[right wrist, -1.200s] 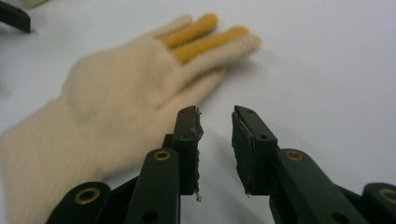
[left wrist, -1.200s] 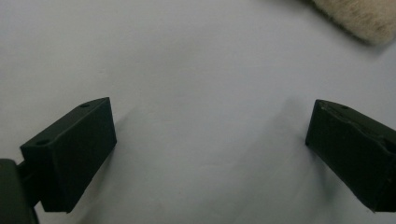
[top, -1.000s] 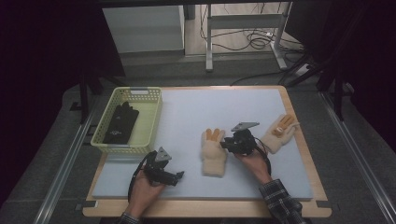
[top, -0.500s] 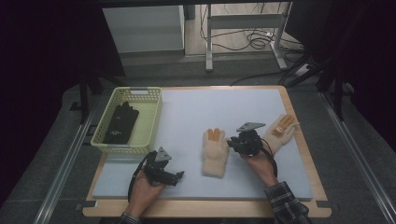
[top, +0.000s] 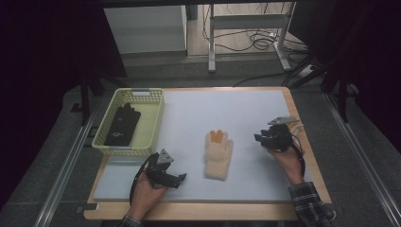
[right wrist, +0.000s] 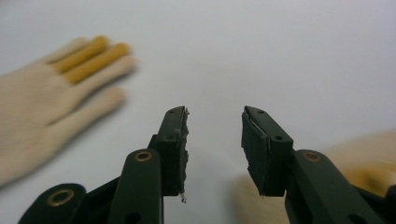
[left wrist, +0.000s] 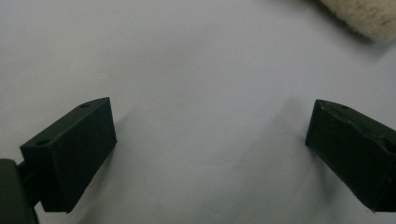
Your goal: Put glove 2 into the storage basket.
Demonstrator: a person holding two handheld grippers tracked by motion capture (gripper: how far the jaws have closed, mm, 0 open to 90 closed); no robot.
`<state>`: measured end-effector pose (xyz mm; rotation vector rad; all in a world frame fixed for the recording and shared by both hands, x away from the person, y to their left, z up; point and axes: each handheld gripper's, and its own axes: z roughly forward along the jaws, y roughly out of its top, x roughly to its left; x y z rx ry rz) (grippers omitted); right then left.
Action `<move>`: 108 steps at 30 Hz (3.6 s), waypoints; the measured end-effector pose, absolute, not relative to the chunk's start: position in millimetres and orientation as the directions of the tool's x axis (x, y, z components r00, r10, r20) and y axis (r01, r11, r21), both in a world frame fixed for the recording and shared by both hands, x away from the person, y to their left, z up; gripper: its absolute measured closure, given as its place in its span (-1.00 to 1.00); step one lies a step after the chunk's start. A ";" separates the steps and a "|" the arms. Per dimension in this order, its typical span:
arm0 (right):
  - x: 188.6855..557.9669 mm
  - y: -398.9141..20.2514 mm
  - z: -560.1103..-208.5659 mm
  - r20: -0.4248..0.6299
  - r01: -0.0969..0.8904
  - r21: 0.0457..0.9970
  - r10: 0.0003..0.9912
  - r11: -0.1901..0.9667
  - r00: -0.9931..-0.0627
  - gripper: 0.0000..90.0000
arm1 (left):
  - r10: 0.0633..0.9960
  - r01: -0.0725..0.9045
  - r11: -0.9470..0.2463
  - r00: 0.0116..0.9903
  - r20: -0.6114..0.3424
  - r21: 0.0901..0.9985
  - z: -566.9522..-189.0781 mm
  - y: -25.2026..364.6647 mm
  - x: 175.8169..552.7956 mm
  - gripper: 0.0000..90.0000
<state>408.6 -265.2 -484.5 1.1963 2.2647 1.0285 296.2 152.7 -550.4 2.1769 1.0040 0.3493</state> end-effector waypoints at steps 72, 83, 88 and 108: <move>353.8 -130.9 -472.7 -0.012 0.317 0.748 0.489 0.583 -0.872 0.30 | 0.748 0.557 -0.451 0.662 -0.045 0.698 -550.5 152.7 296.3 -0.96; 357.1 -125.1 -501.6 -0.008 0.341 0.716 0.496 0.609 -0.868 0.06 | 0.747 0.556 -0.453 0.664 -0.044 0.696 -550.4 152.9 296.3 -0.96; 354.6 -131.3 -488.5 -0.009 0.335 0.725 0.495 0.601 -0.869 -0.02 | 0.748 0.556 -0.451 0.663 -0.046 0.698 -550.5 152.7 296.2 -0.96; 393.1 -175.8 -489.6 0.043 0.456 0.732 0.634 0.505 -0.772 0.45 | 0.747 0.558 -0.452 0.663 -0.046 0.696 -550.4 152.8 296.2 -0.96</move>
